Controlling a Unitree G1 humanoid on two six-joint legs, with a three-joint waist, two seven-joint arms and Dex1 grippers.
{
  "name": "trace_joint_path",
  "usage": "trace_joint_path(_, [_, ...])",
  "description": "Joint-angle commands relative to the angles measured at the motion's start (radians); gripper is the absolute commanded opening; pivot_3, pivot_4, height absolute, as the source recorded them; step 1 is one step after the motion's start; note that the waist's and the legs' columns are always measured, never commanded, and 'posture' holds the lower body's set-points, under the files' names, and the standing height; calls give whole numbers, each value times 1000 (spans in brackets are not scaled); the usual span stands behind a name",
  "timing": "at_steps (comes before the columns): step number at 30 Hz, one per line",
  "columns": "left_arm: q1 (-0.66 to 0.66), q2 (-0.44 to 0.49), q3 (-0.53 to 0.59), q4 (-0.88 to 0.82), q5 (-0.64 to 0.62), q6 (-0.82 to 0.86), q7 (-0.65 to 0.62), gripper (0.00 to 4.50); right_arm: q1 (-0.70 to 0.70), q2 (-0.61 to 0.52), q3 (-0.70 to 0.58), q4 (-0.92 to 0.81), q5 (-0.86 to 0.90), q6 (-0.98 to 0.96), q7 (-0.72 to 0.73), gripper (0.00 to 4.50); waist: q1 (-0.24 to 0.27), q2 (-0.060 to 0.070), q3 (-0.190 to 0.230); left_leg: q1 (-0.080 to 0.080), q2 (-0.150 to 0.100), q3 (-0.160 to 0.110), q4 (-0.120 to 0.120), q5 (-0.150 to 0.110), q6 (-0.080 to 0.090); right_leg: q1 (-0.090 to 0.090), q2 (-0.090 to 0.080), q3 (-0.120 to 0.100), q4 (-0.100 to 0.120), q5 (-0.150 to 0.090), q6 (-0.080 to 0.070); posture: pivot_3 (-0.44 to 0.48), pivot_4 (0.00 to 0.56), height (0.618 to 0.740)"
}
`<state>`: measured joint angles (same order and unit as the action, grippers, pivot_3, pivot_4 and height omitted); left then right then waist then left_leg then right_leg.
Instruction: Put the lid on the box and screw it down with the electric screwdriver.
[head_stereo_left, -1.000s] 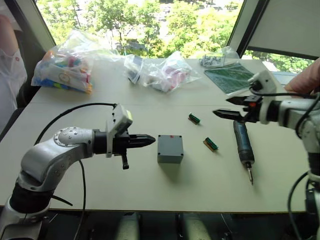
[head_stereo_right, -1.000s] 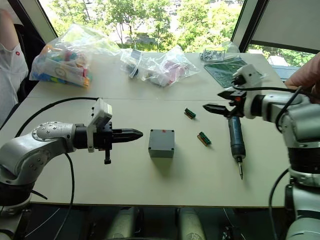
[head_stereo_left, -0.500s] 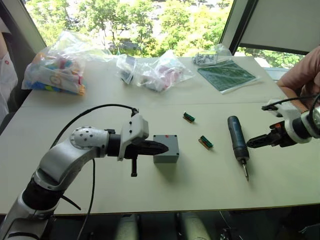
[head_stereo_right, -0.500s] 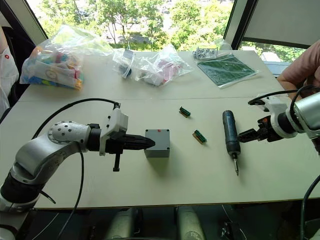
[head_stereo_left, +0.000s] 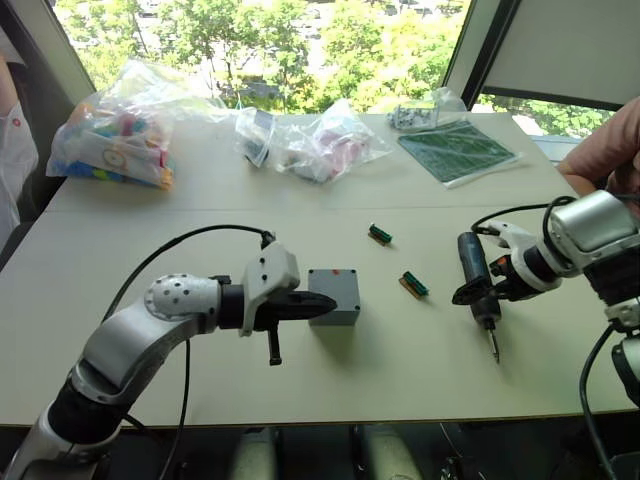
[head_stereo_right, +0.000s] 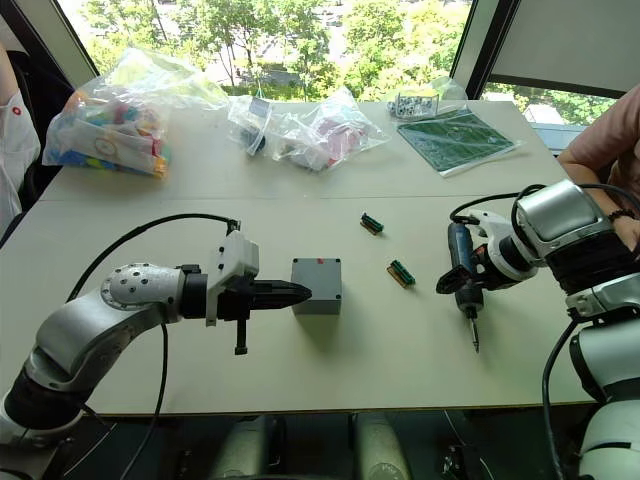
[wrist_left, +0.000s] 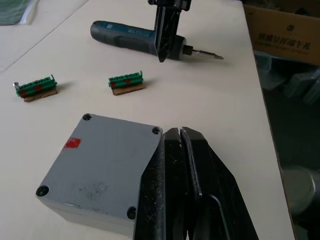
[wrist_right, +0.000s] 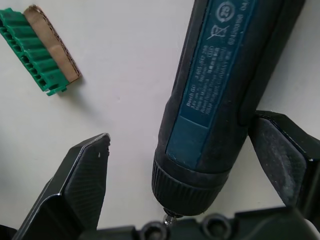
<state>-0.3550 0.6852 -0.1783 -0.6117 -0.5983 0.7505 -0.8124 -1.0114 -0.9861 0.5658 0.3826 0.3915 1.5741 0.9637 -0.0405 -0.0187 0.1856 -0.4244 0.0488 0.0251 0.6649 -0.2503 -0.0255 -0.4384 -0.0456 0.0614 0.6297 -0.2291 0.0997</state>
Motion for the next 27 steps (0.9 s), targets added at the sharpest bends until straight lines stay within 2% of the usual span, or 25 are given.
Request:
trace_joint_path(1, [13,-4,28,-58,-9,10,37,0,-16,7,72,41,-41,-58,20,4051,-1,-1,0,0,0,0,0,0,0,0,0,0,0,0,0,0,150,740])
trace_joint_path(2, [19,-4,32,-64,-11,13,44,0,-21,10,88,46,-47,-69,28,3874,-1,-1,-1,0,0,0,0,0,0,0,0,0,0,0,0,0,150,740])
trace_joint_path(9, [28,3,43,-65,-13,14,60,0,-3,15,129,45,-80,-88,57,1809,-2,-3,-2,2,0,0,1,0,0,2,0,0,0,0,0,0,150,740])
trace_joint_path(13, [12,18,49,-25,-3,0,33,0,-3,34,37,98,-94,-95,13,1809,-2,-5,-3,3,0,-1,0,0,0,3,0,0,0,0,0,0,150,740])
trace_joint_path(15, [-3,26,71,25,-10,-6,10,0,-106,91,-153,281,-109,-149,-91,1809,-4,-8,-4,4,0,0,0,0,0,4,0,0,0,0,0,0,150,740])
trace_joint_path(17, [0,34,106,65,-27,-16,-16,0,-180,123,-288,370,-116,-216,-182,1809,-11,-6,-3,7,0,1,1,0,0,6,0,0,0,1,-2,0,150,740])
trace_joint_path(19, [-13,32,144,114,-58,-12,-43,0,-253,134,-423,401,-92,-264,-243,1809,-10,1,0,6,0,3,1,0,0,4,0,2,0,2,-2,0,150,740])
trace_joint_path(21, [-40,24,172,171,-90,3,-66,0,-270,146,-593,353,-32,-333,-290,1809,-4,3,1,2,0,3,-2,0,0,-2,1,2,2,1,1,0,150,740])
trace_joint_path(22, [-41,29,182,187,-98,4,-81,0,-255,167,-676,311,-2,-345,-322,1809,-3,3,1,-2,0,2,-3,0,0,-6,2,2,2,3,4,0,150,740])
trace_joint_path(25, [-80,57,164,246,-100,24,-143,0,-58,356,-1018,-111,213,-426,-385,1809,-3,1,0,-1,1,-1,-7,0,0,-5,4,1,2,2,5,0,150,740])
trace_joint_path(27, [-101,75,152,272,-94,27,-177,0,27,473,-1104,-319,316,-413,-419,1809,-3,1,0,-1,2,-2,-9,0,1,-5,4,0,2,1,6,0,150,740])
